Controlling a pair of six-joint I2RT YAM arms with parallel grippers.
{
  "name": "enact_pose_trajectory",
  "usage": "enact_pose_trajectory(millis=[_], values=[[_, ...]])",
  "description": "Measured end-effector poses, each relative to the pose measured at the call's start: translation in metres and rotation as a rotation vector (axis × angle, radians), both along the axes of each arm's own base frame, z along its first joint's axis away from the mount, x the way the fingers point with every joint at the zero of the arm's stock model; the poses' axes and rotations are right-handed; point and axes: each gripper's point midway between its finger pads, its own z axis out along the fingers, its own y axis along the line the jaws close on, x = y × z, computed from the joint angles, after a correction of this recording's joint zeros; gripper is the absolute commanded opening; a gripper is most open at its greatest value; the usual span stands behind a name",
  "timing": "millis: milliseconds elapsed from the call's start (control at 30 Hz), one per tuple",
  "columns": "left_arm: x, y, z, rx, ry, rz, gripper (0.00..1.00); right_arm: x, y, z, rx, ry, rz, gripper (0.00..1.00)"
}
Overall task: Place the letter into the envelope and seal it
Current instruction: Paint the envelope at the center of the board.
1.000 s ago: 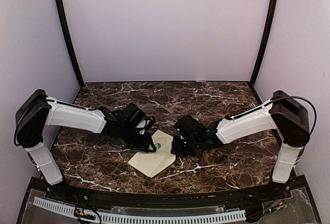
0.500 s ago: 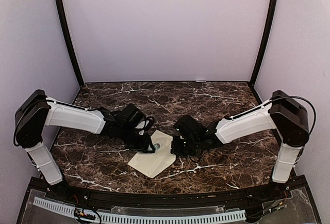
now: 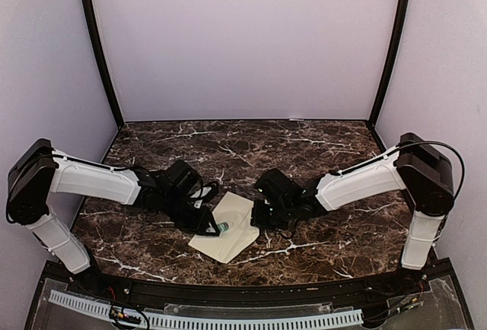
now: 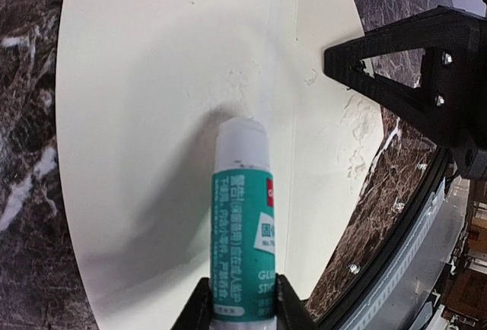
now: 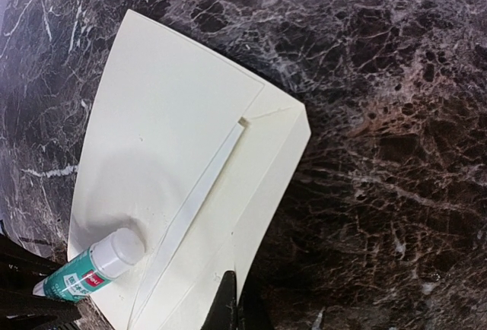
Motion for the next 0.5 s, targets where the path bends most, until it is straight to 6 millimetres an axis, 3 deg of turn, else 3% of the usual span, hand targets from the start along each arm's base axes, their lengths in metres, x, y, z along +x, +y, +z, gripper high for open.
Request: enact_pose_trajectory(millis=[500], values=[[-0.032, 0.024, 0.0, -0.005, 0.042, -0.036, 0.0, 0.0, 0.0, 0.0, -0.005, 0.003, 0.0, 0.0]])
